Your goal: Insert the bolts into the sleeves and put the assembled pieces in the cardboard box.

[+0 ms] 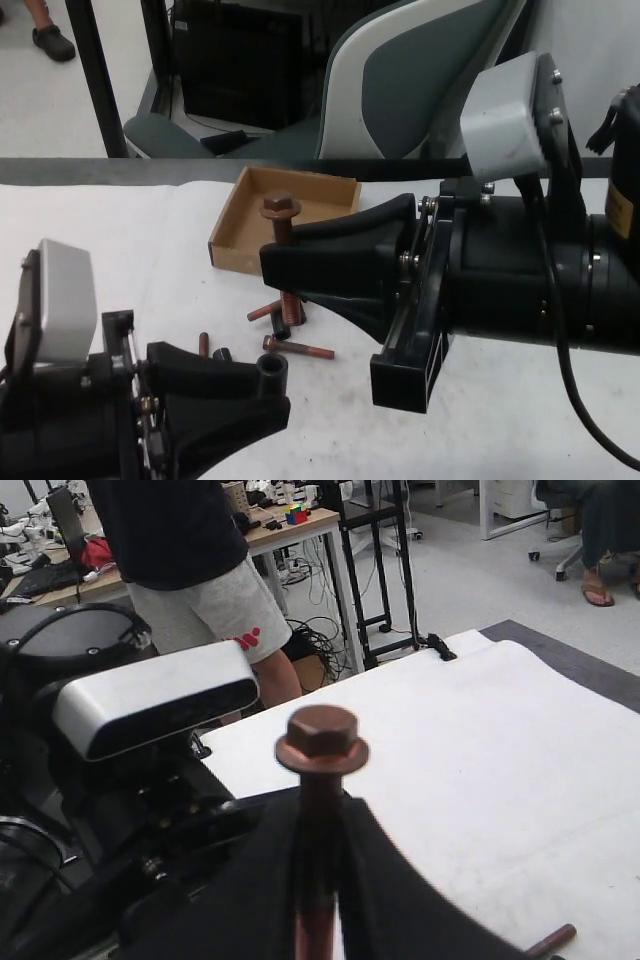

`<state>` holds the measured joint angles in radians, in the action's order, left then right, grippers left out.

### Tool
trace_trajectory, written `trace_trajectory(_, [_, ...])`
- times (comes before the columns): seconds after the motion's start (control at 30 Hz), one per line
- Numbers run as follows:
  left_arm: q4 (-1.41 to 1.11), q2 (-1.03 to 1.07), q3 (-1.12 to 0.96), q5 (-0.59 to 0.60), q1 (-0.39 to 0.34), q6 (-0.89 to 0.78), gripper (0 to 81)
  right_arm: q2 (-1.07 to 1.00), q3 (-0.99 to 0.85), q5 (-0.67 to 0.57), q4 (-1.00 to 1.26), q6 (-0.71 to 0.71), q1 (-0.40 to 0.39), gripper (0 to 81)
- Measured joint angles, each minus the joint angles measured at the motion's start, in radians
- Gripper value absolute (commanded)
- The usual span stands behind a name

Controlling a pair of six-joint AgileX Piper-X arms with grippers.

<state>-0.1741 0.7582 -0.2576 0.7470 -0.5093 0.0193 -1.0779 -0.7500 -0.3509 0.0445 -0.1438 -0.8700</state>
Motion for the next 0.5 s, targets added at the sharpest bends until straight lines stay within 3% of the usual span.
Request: trace_trajectory(0.5, [-0.044,0.067,-0.049,0.048,0.0,-0.04,0.8,0.0,0.0,-0.028,0.0,-0.007,0.0,0.3])
